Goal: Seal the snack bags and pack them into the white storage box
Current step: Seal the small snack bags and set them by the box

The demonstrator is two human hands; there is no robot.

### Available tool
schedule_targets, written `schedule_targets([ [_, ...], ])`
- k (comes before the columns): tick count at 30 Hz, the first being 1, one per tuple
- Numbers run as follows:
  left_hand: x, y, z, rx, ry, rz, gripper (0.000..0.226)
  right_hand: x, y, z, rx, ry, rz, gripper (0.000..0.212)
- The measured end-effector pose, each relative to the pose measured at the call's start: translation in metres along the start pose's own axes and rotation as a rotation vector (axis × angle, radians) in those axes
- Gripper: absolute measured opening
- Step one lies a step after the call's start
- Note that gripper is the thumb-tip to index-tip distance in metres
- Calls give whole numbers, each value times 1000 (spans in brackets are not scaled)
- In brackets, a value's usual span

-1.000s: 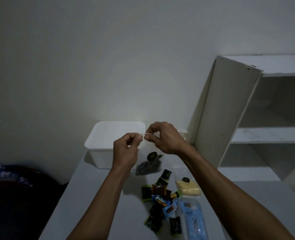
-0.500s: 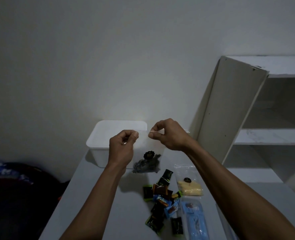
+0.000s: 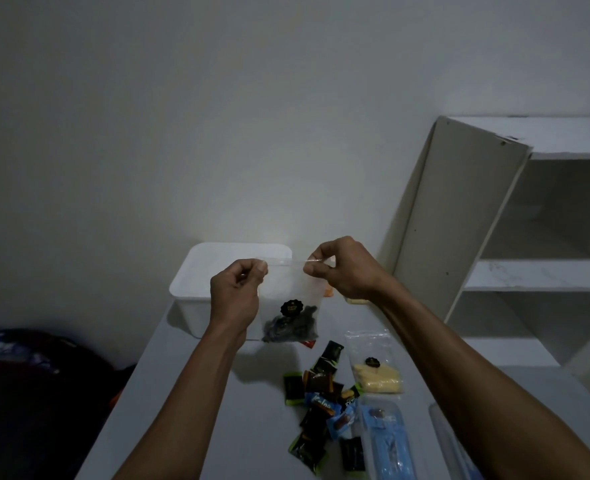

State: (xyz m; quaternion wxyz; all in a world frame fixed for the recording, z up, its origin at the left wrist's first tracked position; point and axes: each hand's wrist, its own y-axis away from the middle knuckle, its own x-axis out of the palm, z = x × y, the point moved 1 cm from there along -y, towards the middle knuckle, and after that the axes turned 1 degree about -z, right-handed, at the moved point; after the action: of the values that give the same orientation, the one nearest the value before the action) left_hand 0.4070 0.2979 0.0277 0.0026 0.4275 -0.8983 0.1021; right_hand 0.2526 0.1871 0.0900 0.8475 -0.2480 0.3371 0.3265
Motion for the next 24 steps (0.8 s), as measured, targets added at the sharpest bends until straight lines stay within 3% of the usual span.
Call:
schedule_targets([
  [9,-5,-4,-2,-10,15,-1,7,-3,0,-10,36,-39,-49,15],
  [16,-5,-7,-1,-47,31,-14,9,-4,5,-12,102,-236,-107,17],
  [24,-3,-6,-5,-55,40,98,8,-4,5,-12,93,-280,-87,17],
])
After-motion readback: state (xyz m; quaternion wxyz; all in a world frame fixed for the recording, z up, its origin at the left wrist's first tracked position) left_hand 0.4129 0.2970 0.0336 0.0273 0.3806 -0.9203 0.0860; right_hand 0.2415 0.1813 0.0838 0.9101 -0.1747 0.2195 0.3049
